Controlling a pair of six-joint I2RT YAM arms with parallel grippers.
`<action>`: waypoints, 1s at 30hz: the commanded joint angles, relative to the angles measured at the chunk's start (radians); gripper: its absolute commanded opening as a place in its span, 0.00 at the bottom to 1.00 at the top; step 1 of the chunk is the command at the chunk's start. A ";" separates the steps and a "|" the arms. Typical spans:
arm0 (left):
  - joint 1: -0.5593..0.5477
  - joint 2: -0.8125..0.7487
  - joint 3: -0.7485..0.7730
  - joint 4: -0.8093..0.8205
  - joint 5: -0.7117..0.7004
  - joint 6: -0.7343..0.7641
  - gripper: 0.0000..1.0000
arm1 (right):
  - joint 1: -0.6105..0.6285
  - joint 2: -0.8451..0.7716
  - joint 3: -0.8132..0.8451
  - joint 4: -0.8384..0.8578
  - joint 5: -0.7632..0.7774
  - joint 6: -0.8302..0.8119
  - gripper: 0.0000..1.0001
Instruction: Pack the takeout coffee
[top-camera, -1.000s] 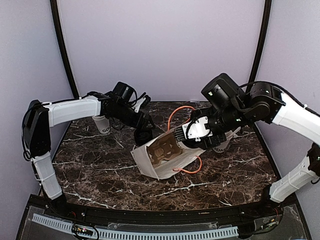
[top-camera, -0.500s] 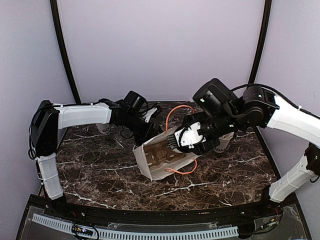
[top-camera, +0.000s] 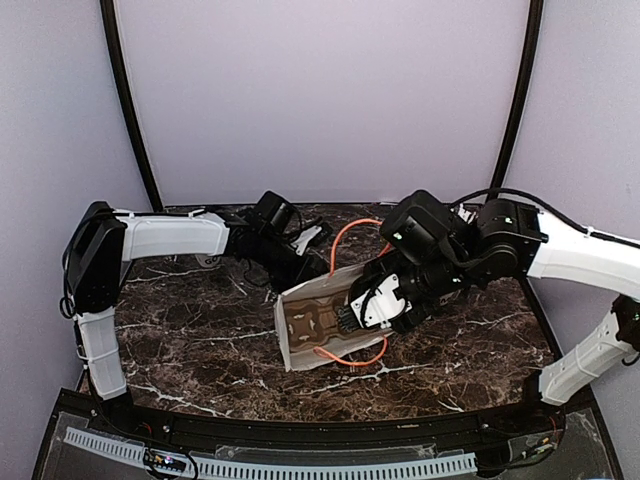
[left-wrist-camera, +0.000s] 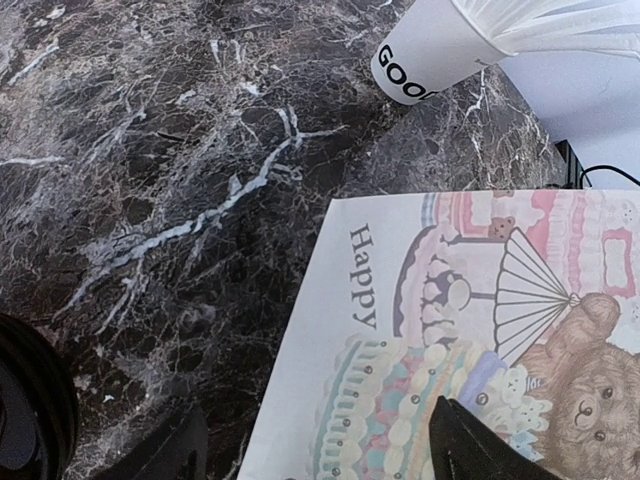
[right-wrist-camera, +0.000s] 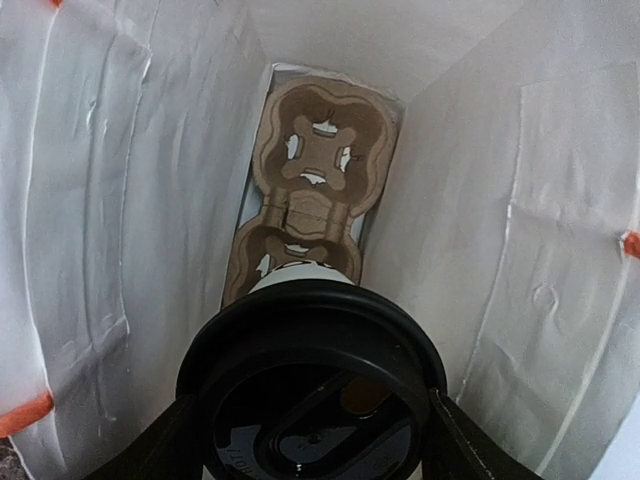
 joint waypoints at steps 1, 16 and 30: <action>-0.015 -0.027 -0.019 0.019 0.038 -0.016 0.79 | 0.028 -0.068 -0.071 0.084 0.032 -0.066 0.40; -0.019 -0.031 -0.040 0.053 0.065 -0.030 0.78 | 0.094 -0.099 -0.236 0.275 0.120 -0.169 0.40; -0.022 -0.029 -0.052 0.074 0.090 -0.034 0.78 | 0.089 -0.043 -0.269 0.303 0.128 -0.146 0.40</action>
